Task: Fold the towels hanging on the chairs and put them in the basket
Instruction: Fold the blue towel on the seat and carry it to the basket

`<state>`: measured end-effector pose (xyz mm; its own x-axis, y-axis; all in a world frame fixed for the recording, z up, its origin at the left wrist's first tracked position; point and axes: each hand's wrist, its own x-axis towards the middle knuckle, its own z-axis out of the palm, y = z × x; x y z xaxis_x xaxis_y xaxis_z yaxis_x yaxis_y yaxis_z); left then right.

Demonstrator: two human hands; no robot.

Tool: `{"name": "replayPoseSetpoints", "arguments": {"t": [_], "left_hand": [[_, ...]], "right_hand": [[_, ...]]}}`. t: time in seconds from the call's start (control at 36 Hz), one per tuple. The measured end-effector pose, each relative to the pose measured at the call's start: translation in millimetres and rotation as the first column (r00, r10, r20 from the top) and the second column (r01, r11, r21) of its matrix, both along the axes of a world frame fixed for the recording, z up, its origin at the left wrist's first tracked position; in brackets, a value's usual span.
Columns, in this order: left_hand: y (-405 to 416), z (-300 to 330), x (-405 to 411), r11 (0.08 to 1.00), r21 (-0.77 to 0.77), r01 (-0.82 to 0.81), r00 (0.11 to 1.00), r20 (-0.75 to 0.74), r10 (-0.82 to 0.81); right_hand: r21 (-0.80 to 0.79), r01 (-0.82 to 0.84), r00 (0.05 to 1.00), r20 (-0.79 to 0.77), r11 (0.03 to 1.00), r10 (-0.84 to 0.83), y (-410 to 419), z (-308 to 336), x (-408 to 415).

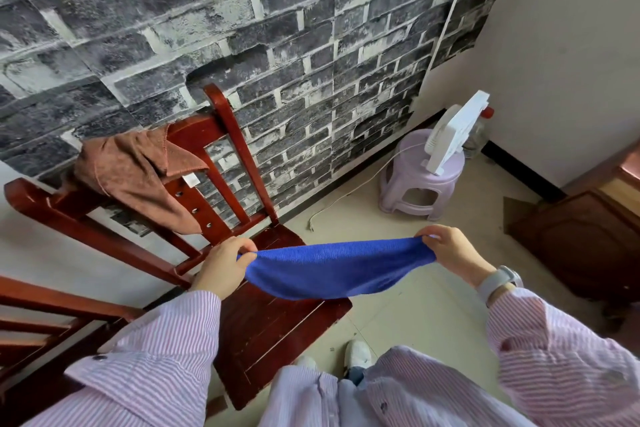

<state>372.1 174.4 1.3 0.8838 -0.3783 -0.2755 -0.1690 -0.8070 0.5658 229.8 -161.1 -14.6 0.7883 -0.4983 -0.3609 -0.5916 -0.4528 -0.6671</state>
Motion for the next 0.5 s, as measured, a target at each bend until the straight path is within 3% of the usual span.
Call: {"name": "replayPoseSetpoints", "arguments": {"t": [0.14,0.25,0.39,0.5], "left_hand": [[-5.2,1.7,-1.1,0.994,-0.089,-0.065,0.998,0.02,0.067],[-0.3,-1.2,7.9,0.983,-0.155,-0.101,0.995,-0.015,0.1],[8.5,0.7,17.0,0.987,-0.125,-0.102,0.991,-0.094,0.091],[13.4,5.3,12.8,0.997,-0.07,-0.013,0.983,-0.182,0.0]], "right_hand": [[-0.032,0.093,0.99,0.112,0.995,-0.088,2.9,4.5,9.0],[0.002,0.068,0.991,0.112,0.998,-0.068,2.7,9.1,14.7],[0.09,-0.142,0.99,0.013,0.986,0.141,1.1,15.8,13.4],[0.026,-0.372,0.902,-0.225,0.928,0.368,2.5,9.5,14.4]]}}
